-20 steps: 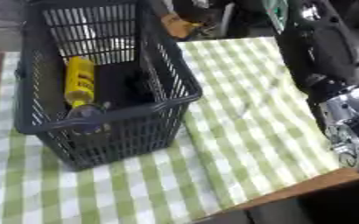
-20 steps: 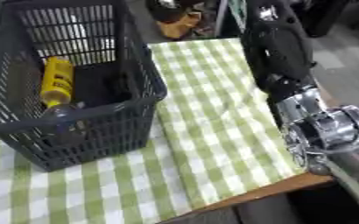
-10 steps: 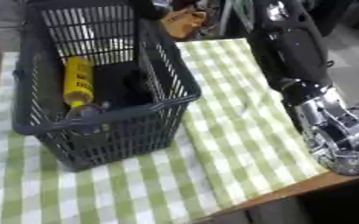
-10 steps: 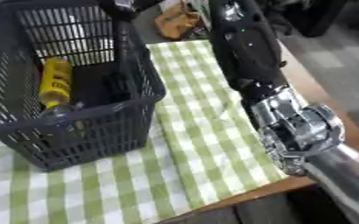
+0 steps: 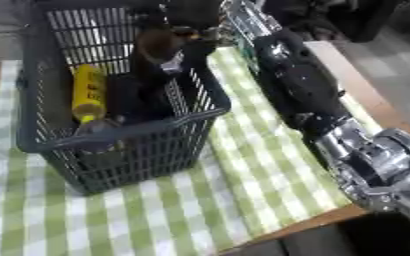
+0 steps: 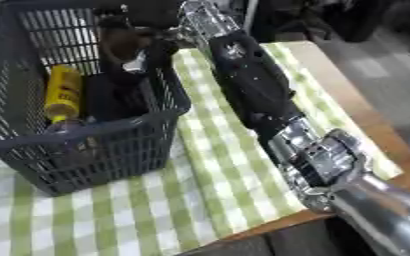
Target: Pick up objects on the table and place them in the box.
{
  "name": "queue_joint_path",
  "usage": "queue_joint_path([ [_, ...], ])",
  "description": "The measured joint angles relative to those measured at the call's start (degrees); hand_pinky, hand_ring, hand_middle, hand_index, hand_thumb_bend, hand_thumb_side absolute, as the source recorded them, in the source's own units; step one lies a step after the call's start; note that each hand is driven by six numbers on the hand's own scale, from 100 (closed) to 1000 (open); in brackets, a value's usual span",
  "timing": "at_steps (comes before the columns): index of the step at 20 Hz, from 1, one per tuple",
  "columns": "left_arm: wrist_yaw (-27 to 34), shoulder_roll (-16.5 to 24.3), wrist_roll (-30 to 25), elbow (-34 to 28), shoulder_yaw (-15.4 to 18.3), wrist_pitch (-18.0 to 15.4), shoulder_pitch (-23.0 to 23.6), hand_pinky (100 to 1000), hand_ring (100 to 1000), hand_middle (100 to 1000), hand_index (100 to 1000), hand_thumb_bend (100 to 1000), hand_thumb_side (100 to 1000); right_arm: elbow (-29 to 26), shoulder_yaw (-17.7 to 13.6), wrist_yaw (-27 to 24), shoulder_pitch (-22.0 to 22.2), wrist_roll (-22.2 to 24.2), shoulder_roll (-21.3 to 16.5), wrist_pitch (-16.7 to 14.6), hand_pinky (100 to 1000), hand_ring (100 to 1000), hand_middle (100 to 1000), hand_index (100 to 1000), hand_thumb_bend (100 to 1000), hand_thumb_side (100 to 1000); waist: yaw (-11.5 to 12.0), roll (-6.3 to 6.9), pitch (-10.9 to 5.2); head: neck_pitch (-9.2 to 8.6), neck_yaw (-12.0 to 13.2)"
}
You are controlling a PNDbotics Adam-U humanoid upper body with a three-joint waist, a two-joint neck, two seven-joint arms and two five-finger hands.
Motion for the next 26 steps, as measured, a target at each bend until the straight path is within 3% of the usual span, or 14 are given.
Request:
queue_joint_path([
  [8, 0.0, 0.0, 0.0, 0.0, 0.0, 0.0, 0.0, 433, 958, 839, 822, 735, 844, -3.5, -3.4, -2.5, 0.5, -4.2, -0.2, 2.2, 1000, 1000, 1000, 1000, 519, 532, -0.1, 0.00, 0.00, 0.00, 0.0],
  [9, 0.0, 0.0, 0.0, 0.0, 0.0, 0.0, 0.0, 433, 958, 838, 822, 735, 844, -4.4, -3.7, -3.1, 0.5, -5.2, -0.2, 2.8, 1000, 1000, 1000, 1000, 406, 529, -0.1, 0.00, 0.00, 0.00, 0.0],
  [10, 0.0, 0.0, 0.0, 0.0, 0.0, 0.0, 0.0, 433, 958, 839, 822, 735, 844, -5.4, -3.9, -3.6, 0.5, -6.0, -0.2, 3.3, 1000, 1000, 1000, 1000, 518, 491, -0.1, 0.00, 0.00, 0.00, 0.0],
  [11, 0.0, 0.0, 0.0, 0.0, 0.0, 0.0, 0.0, 433, 958, 838, 822, 735, 845, -6.4, -4.2, -4.2, 0.5, -7.0, -0.2, 3.9, 1000, 1000, 1000, 1000, 530, 379, -0.1, 0.00, 0.00, 0.00, 0.0],
  [13, 0.0, 0.0, 0.0, 0.0, 0.0, 0.0, 0.0, 434, 958, 838, 822, 734, 845, -8.6, -5.0, -5.3, 0.5, -8.9, -0.2, 5.3, 1000, 979, 1000, 1000, 546, 276, -0.3, 0.00, 0.00, -0.01, 0.1],
  [14, 0.0, 0.0, 0.0, 0.0, 0.0, 0.0, 0.0, 434, 958, 838, 822, 734, 845, -10.0, -5.9, -6.1, 0.5, -10.0, -0.2, 6.2, 1000, 979, 1000, 1000, 546, 276, -0.4, 0.00, 0.00, -0.01, 0.1],
  [16, 0.0, 0.0, 0.1, 0.0, 0.1, 0.0, 0.0, 433, 958, 838, 822, 730, 847, -13.0, -8.4, -7.9, 1.0, -12.0, -0.3, 8.0, 956, 919, 961, 984, 554, 178, -0.5, 0.00, 0.00, -0.02, 0.3],
  [17, 0.0, -0.1, 0.1, 0.0, 0.1, -0.1, 0.0, 433, 958, 838, 822, 726, 849, -14.4, -9.7, -8.8, 1.8, -12.9, -0.3, 8.9, 871, 868, 922, 975, 546, 109, -0.6, 0.00, 0.00, -0.03, 0.4],
  [18, 0.0, -0.2, 0.2, 0.0, 0.1, -0.1, 0.0, 433, 958, 838, 822, 726, 849, -15.6, -11.2, -9.7, 2.7, -13.9, -0.3, 9.9, 871, 868, 922, 975, 546, 109, -0.8, 0.03, 0.00, -0.05, 0.6],
  [19, 0.0, -0.3, 0.3, 0.0, 0.1, 0.0, 0.0, 433, 957, 837, 822, 724, 850, -16.4, -12.7, -10.6, 3.8, -14.9, -0.3, 10.8, 794, 824, 887, 970, 417, 135, -0.9, 0.05, 0.00, -0.07, 0.7],
  [26, 0.0, -0.5, 1.5, 0.0, 0.5, 0.0, 0.0, 430, 949, 829, 817, 708, 851, -20.0, -24.1, -17.7, 10.2, -22.0, -0.1, 17.9, 677, 767, 827, 924, 211, 256, -1.6, 0.69, 0.00, -0.57, 1.6],
])
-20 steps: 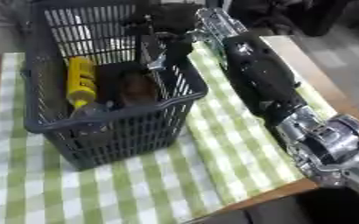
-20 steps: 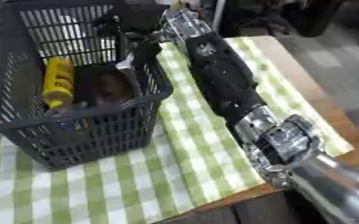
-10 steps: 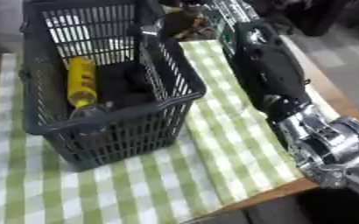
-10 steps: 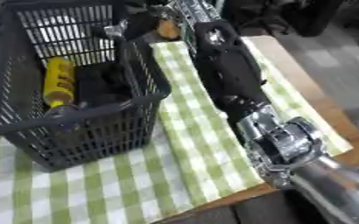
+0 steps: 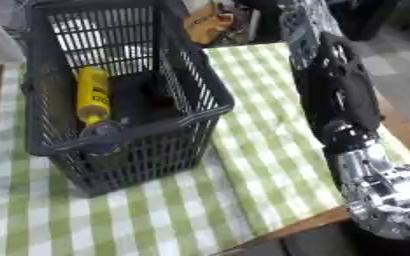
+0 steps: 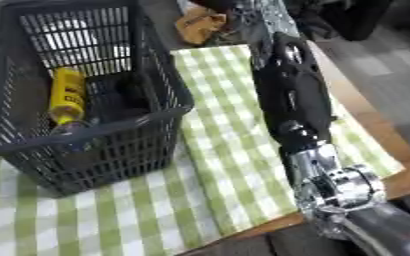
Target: Pick up objects on the table and place them in the box.
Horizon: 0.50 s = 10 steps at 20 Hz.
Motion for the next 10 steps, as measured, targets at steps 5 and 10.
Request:
queue_joint_path([
  [5, 0.0, 0.0, 1.1, 0.0, 0.0, -0.1, -0.2, 429, 941, 823, 812, 698, 846, -3.4, -1.3, -5.2, 5.4, -5.2, -0.1, 5.2, 616, 753, 817, 910, 100, 339, -0.2, 0.00, 0.00, -0.12, 0.5],
  [10, 0.2, 0.0, 3.5, 0.0, 0.3, -0.3, -0.7, 432, 949, 829, 804, 687, 835, -6.9, 1.6, -10.0, 11.4, -8.5, -0.6, 9.6, 542, 714, 780, 867, 100, 403, -0.7, 0.42, 0.01, -0.44, 1.5],
])
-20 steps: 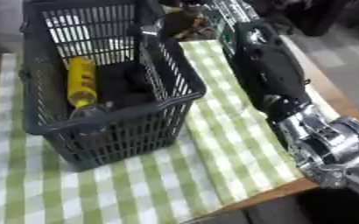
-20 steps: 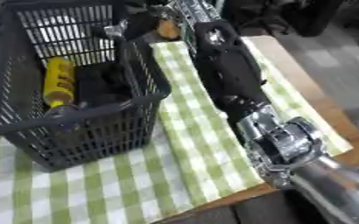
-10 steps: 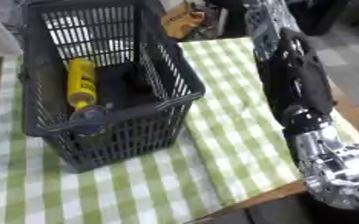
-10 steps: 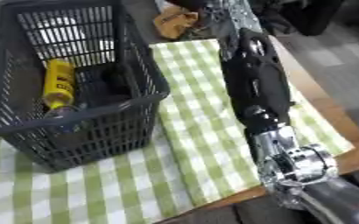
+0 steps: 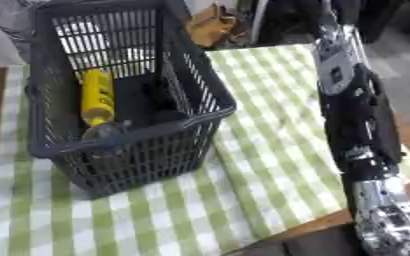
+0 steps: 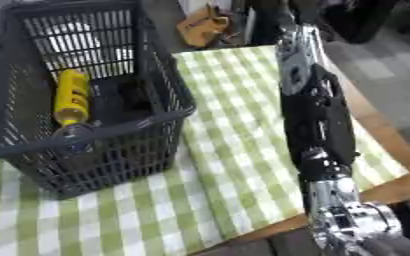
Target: Pick up objects on the table and place them in the box.
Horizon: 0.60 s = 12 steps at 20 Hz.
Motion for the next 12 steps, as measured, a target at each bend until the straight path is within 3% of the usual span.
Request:
queue_joint_path([
  [7, 0.0, 0.0, 3.2, -0.1, 0.4, -0.2, -0.5, 435, 967, 846, 802, 683, 837, -8.7, 0.4, -6.4, 8.7, 3.3, 1.2, 3.8, 503, 677, 764, 869, 100, 450, -0.4, 1.08, 0.04, 0.03, 1.6],
  [12, -0.3, 0.0, 4.0, -0.1, 0.4, -0.1, -0.6, 437, 988, 864, 802, 683, 833, -14.6, 0.7, -11.0, 10.7, 7.0, 2.1, 7.5, 496, 670, 753, 857, 100, 461, -0.2, 1.14, 0.04, 0.71, 2.0],
])
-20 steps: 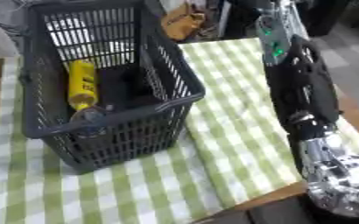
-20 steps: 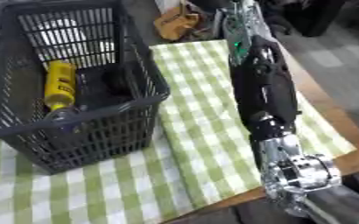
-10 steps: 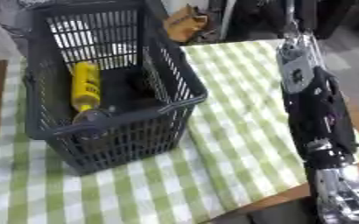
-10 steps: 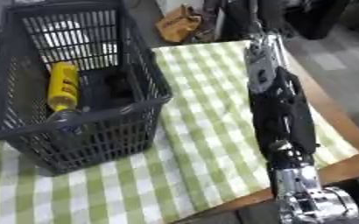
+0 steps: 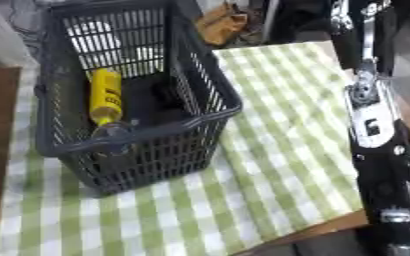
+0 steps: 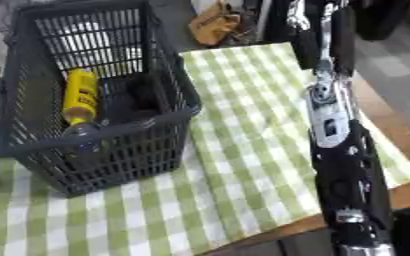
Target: Pick up objects on the table and place them in the box.
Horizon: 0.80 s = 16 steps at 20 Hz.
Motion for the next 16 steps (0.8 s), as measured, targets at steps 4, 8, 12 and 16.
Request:
queue_joint_path([
  [4, -0.2, 0.0, 1.1, -0.1, 0.0, -0.1, -0.2, 442, 991, 865, 807, 670, 822, -3.0, 0.5, -3.9, 0.8, 2.6, 0.2, 1.7, 490, 663, 743, 842, 100, 472, 0.1, 0.09, -0.01, 0.35, 0.0],
  [8, -0.5, 0.0, 2.9, -0.3, 0.0, -0.4, -0.4, 442, 988, 863, 805, 652, 825, -4.7, 0.8, -12.9, 1.9, 5.1, 0.1, 2.2, 483, 657, 732, 813, 100, 486, 0.1, 0.26, -0.05, 0.70, 0.0],
  [12, -0.6, 0.0, 4.1, -0.3, 0.0, -0.6, -0.4, 442, 979, 857, 801, 632, 821, -6.2, 0.0, -27.9, 3.6, 9.3, -1.3, 2.2, 477, 649, 720, 795, 100, 502, -0.2, 0.34, -0.05, 0.78, 0.3],
  [16, -0.6, 0.0, 4.9, -0.6, 0.0, -0.7, -0.8, 441, 969, 849, 795, 618, 818, -7.6, -0.8, -33.7, 4.8, 11.3, -1.6, 2.6, 471, 639, 709, 784, 100, 520, -0.2, 0.59, -0.05, 0.78, 0.9],
])
